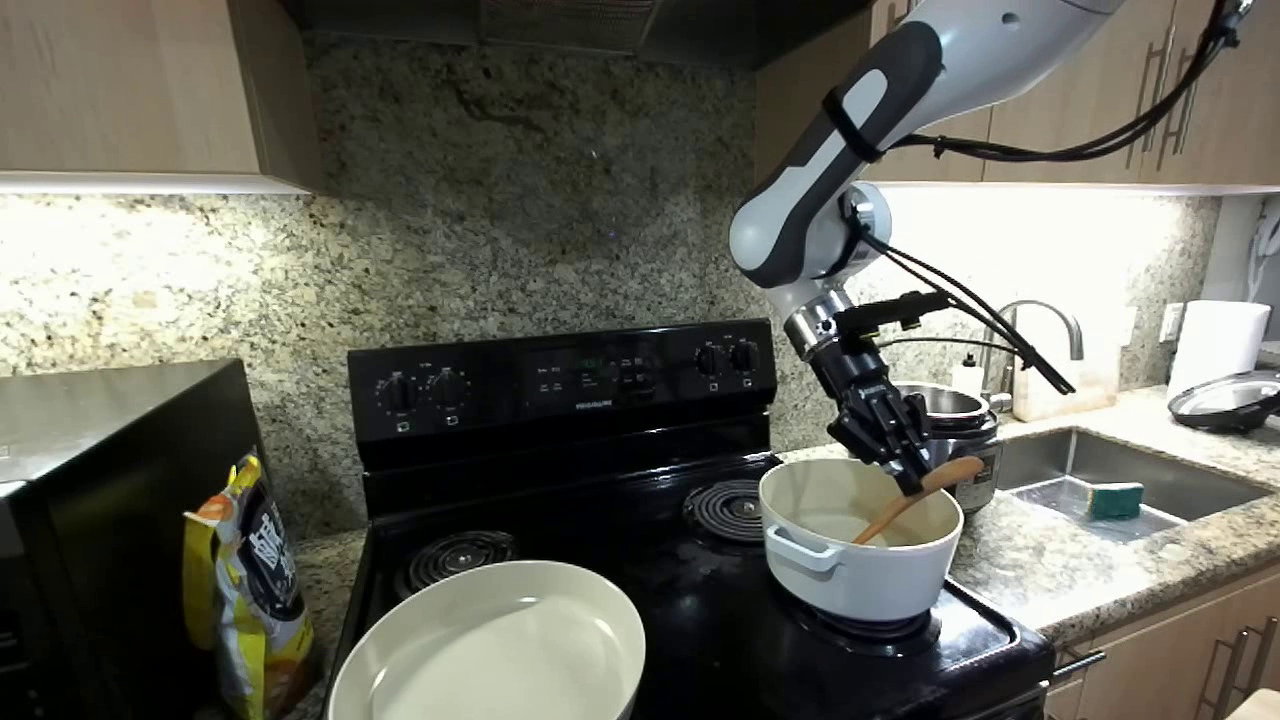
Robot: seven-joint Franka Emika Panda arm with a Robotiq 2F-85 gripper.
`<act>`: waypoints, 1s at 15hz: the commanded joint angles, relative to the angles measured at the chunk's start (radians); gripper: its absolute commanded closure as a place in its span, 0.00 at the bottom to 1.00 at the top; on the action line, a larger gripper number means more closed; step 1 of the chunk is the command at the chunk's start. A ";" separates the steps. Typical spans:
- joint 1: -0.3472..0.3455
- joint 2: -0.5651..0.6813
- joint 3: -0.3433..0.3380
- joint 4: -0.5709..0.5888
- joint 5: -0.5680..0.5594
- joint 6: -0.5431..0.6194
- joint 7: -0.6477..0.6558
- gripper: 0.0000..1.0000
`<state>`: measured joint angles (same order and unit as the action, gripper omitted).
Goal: Use the spatula to mix the water in the pot
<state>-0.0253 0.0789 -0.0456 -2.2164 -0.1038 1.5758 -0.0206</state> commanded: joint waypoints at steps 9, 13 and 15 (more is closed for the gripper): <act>-0.047 0.041 -0.049 0.023 0.002 0.048 0.048 0.92; -0.065 -0.008 -0.061 -0.005 0.003 0.019 -0.003 0.93; -0.062 -0.032 -0.056 -0.021 -0.007 0.010 -0.020 0.93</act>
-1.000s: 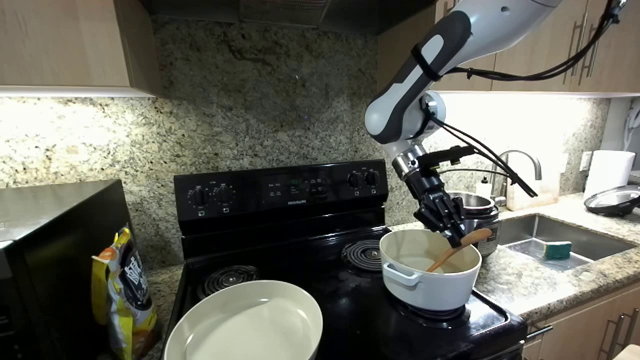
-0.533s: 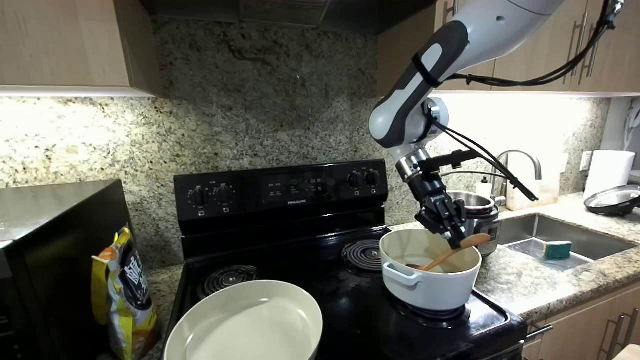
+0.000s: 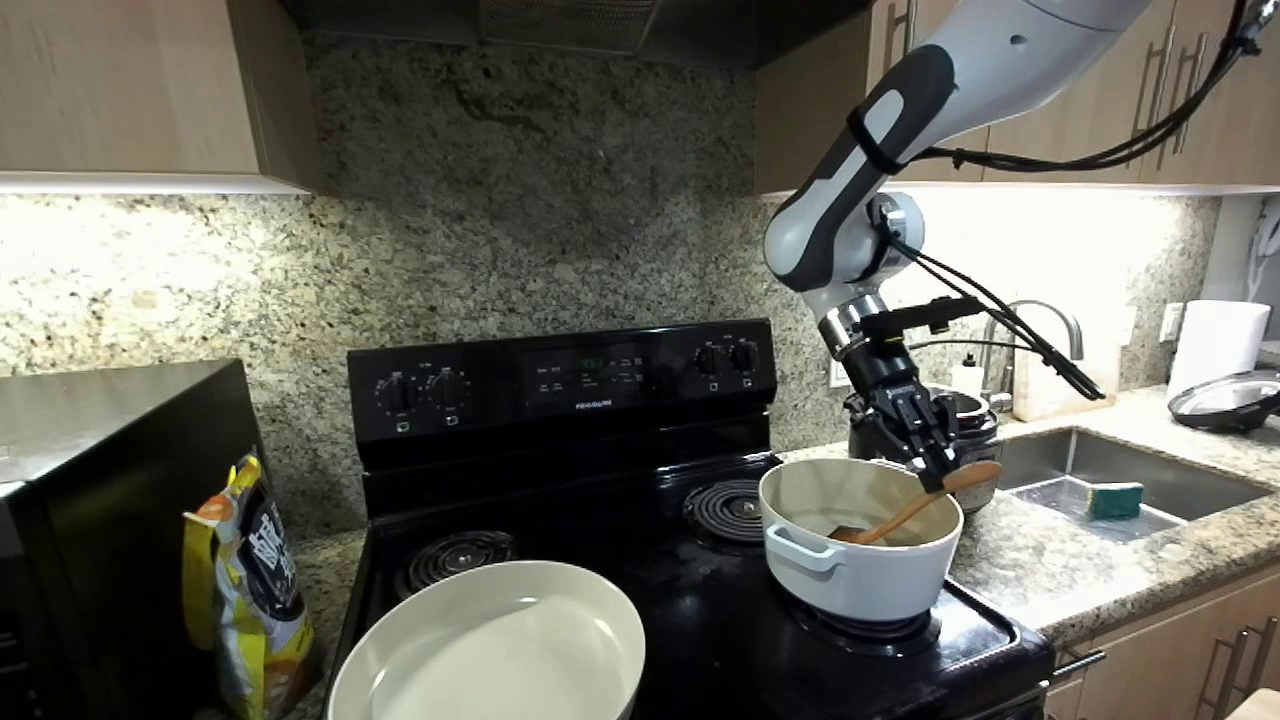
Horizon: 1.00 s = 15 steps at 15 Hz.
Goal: Use the spatula to mix the water in the pot
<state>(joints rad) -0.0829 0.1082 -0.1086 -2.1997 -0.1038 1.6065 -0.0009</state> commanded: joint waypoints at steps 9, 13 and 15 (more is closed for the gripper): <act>0.038 -0.043 0.065 -0.017 -0.008 -0.152 -0.198 0.92; 0.036 0.004 0.063 0.013 0.012 -0.099 -0.118 0.93; 0.026 0.047 0.054 0.047 0.039 -0.093 -0.100 0.93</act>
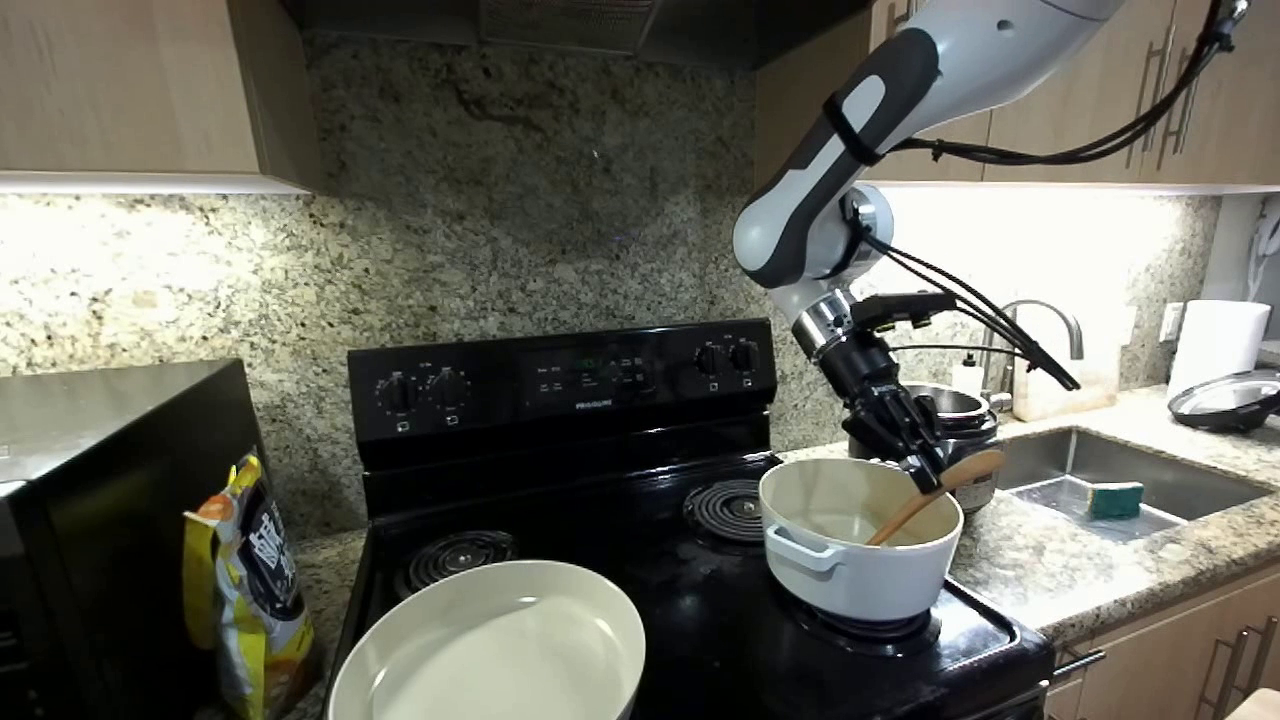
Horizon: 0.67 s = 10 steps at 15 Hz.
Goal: Use the spatula to mix the water in the pot
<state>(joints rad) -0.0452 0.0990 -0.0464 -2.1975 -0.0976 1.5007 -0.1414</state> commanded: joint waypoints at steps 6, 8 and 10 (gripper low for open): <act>-0.034 0.089 -0.036 0.065 0.056 0.033 0.078 0.93; -0.045 0.062 -0.048 0.045 0.051 0.046 0.075 0.93; -0.056 0.023 -0.060 0.019 0.043 0.067 0.077 0.92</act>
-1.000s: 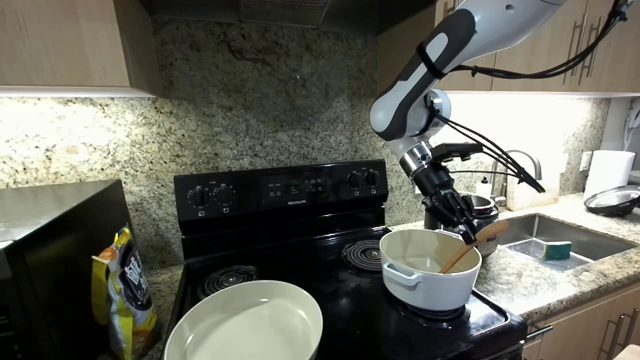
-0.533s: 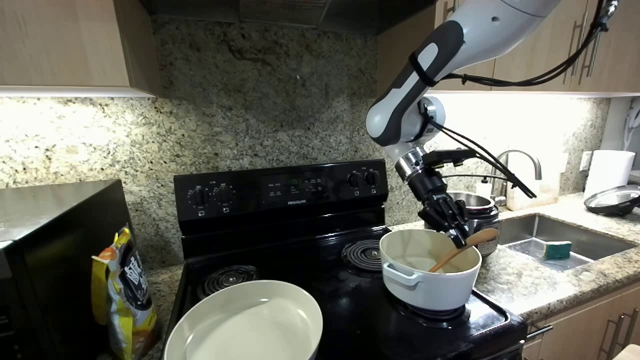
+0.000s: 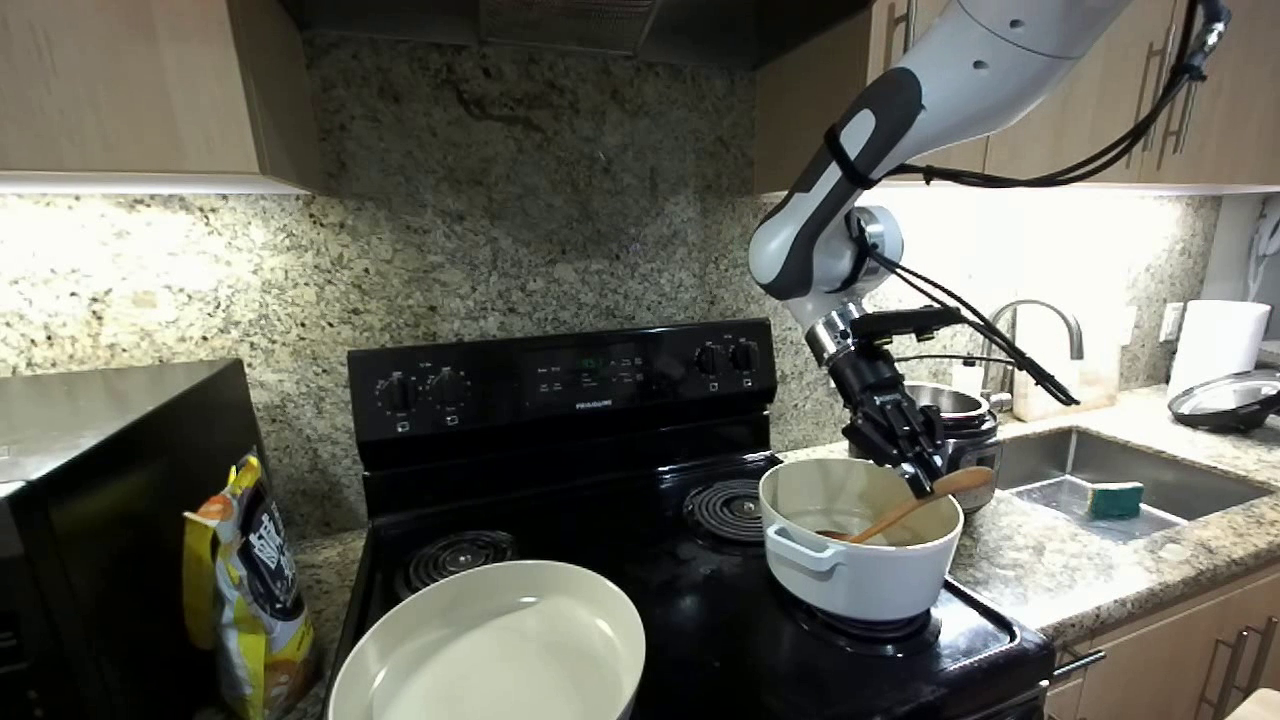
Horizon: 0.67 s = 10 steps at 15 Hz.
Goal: Use the spatula to mix the water in the pot
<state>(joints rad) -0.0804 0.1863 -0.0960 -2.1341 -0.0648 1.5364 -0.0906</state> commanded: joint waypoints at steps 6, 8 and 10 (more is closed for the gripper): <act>-0.024 -0.204 -0.024 -0.150 -0.024 0.071 0.020 0.92; -0.013 -0.243 -0.014 -0.186 -0.033 0.078 0.010 0.92; -0.007 -0.273 -0.004 -0.213 -0.030 0.073 0.001 0.92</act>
<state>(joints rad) -0.0974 0.0007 -0.1165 -2.2655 -0.0808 1.5852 -0.0906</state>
